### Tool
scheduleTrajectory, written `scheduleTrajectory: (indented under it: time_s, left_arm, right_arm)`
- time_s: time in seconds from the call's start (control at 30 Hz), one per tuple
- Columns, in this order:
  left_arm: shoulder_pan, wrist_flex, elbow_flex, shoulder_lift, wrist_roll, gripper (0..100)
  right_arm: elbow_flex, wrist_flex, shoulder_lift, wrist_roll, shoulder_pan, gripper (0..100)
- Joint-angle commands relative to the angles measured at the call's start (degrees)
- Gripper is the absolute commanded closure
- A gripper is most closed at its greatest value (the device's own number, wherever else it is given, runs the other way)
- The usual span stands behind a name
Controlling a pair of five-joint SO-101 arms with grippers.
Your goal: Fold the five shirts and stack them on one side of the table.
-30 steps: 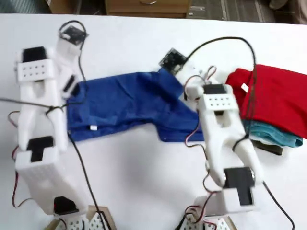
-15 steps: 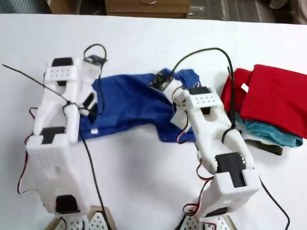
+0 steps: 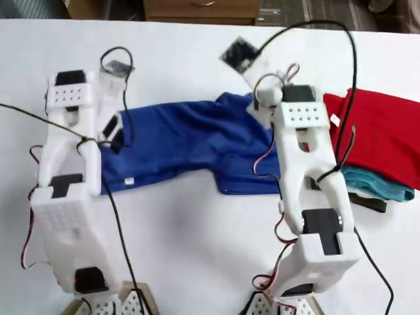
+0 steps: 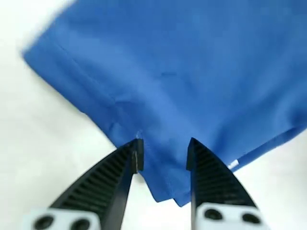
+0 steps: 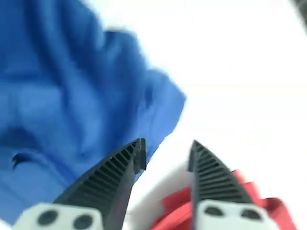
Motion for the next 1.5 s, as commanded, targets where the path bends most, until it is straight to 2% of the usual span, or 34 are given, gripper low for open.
scheduleTrajectory:
  time_s: [0.0, 0.13, 0.23, 0.53, 0.77, 1.07, 1.47]
  left_arm:
    - [-0.09, 2.02, -5.49, -0.26, -0.26, 83]
    - [1.14, 0.44, -5.76, -0.26, 0.09, 83]
    - [1.93, -0.79, -5.67, -0.18, 2.99, 83]
    - [2.02, -11.16, -6.2, 10.37, 3.43, 83]
    - [0.88, -10.55, -6.2, 14.95, 3.43, 83]
    - [-4.92, -10.29, -11.47, 15.47, 3.43, 83]
    - [-4.66, -2.55, -16.92, 15.38, 1.14, 83]
  right_arm:
    - [-5.71, -0.4, 2.24, -0.62, -1.01, 99.1]
    - [-6.42, -0.75, 8.13, -0.62, -3.12, 97.7]
    - [-8.53, -0.75, 12.62, -3.08, -4.88, 97.7]
    - [-29.1, -3.47, 31.6, -4.22, -3.56, 97.7]
    - [-40.79, 2.77, 41.01, -4.22, -1.89, 97.7]
    - [-46.15, 2.95, 42.68, -4.13, 5.05, 97.6]
    - [-52.66, 4.62, 41.71, -4.13, 4.79, 97.6]
